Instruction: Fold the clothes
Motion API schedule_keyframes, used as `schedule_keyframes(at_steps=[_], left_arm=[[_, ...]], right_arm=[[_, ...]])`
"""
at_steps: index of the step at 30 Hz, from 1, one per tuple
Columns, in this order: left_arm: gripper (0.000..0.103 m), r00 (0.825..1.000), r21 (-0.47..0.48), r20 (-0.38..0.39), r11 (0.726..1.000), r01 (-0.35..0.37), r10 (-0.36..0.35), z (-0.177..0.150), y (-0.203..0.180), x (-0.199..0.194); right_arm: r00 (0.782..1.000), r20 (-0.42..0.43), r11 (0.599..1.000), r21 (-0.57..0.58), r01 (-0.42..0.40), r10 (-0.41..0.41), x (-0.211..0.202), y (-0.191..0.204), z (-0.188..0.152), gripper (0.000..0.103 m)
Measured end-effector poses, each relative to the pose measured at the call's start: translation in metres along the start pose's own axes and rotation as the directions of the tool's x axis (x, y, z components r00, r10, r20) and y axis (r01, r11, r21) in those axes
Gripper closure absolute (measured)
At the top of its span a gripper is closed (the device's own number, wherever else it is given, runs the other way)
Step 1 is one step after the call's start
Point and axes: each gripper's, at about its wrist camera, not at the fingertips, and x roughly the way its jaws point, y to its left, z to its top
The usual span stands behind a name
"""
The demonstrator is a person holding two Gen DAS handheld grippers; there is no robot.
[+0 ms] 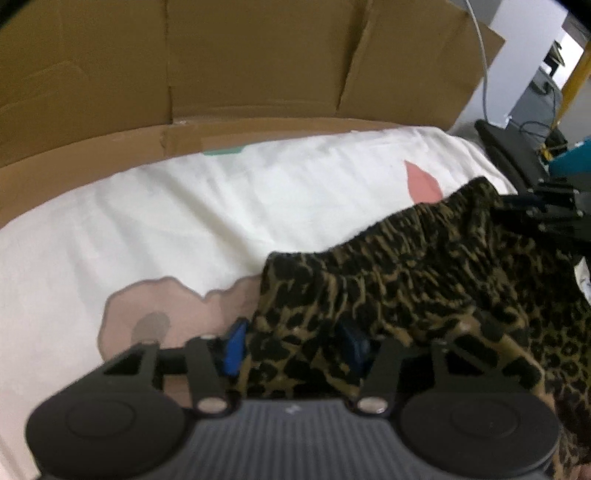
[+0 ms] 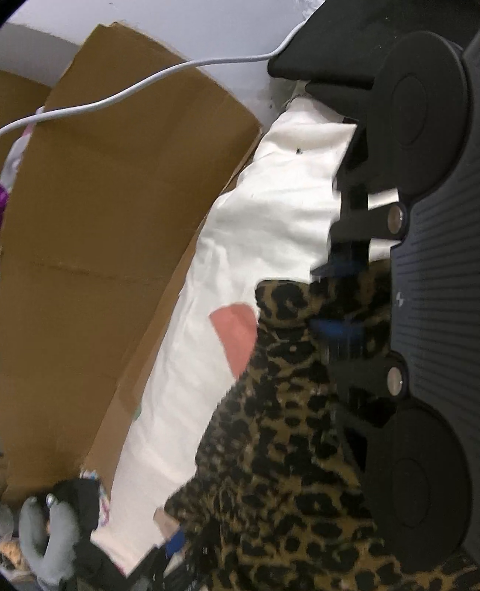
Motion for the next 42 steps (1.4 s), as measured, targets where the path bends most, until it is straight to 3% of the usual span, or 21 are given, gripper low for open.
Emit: schedule_keyframes(at_steps=[1,2,3,7,13,19,23,25,27,28,29,31,32,35,42], left_arm=[[0.074,1.0,-0.006,0.005,1.0,-0.012,0.012,0.0,0.001,-0.004],[0.084,1.0,-0.012,0.01,1.0,-0.024,0.024,0.0,0.001,-0.008],[0.085,0.999,-0.024,0.021,0.999,-0.033,0.034,-0.001,0.003,-0.015],[0.087,0.993,-0.099,0.109,0.995,-0.033,0.044,-0.009,0.014,-0.051],[0.087,0.973,-0.132,0.2,0.987,-0.091,0.116,-0.003,0.03,-0.096],[0.087,0.961,-0.18,0.215,0.974,-0.136,0.174,0.017,0.051,-0.098],[0.086,0.958,-0.197,0.2,0.966,-0.166,0.205,0.033,0.061,-0.076],[0.078,0.965,-0.218,0.156,0.96,-0.174,0.21,0.036,0.067,-0.056],[0.077,0.959,-0.22,0.101,0.946,-0.239,0.266,0.033,0.066,-0.042],[0.071,0.954,-0.219,0.075,0.938,-0.269,0.292,0.031,0.065,-0.036],[0.066,0.95,-0.209,0.076,0.936,-0.282,0.303,0.029,0.062,-0.036],[0.039,0.953,-0.205,0.108,0.945,-0.256,0.282,0.022,0.06,-0.047],[0.035,0.954,-0.203,0.123,0.948,-0.244,0.272,0.018,0.059,-0.052],[0.035,0.957,-0.204,0.134,0.952,-0.229,0.259,0.009,0.056,-0.069],[0.035,0.961,-0.25,0.166,0.952,-0.174,0.219,-0.01,0.038,-0.119]], right_arm=[[1.0,0.007,1.0,0.027,0.004,-0.005,0.001,-0.003,0.002,0.087],[1.0,0.014,0.999,0.052,0.013,-0.014,0.001,-0.006,0.004,0.089],[1.0,0.024,0.997,0.071,0.019,-0.021,-0.001,-0.008,0.007,0.09],[0.998,0.068,0.997,0.074,0.006,-0.011,-0.009,-0.004,0.021,0.091],[0.993,0.112,0.998,0.058,-0.033,0.026,-0.015,0.004,0.055,0.091],[0.995,0.094,0.996,0.078,-0.044,0.036,0.006,0.003,0.093,0.091],[0.999,0.051,0.996,0.09,-0.011,0.006,0.033,0.003,0.107,0.09],[1.0,0.008,0.996,0.09,0.029,-0.029,0.05,0.003,0.11,0.088],[0.997,-0.042,0.992,0.102,0.076,-0.072,0.064,0.002,0.109,0.085],[0.994,-0.057,0.989,0.107,0.097,-0.092,0.066,0.002,0.108,0.084],[0.992,-0.06,0.987,0.111,0.115,-0.109,0.065,0.001,0.107,0.078],[0.994,-0.039,0.988,0.106,0.108,-0.105,0.056,-0.002,0.104,0.064],[0.995,-0.027,0.99,0.103,0.099,-0.096,0.051,-0.003,0.103,0.053],[0.996,-0.008,0.991,0.096,0.089,-0.088,0.033,-0.012,0.098,0.043],[0.998,0.034,0.984,0.167,0.054,-0.06,-0.036,-0.035,0.079,0.042]])
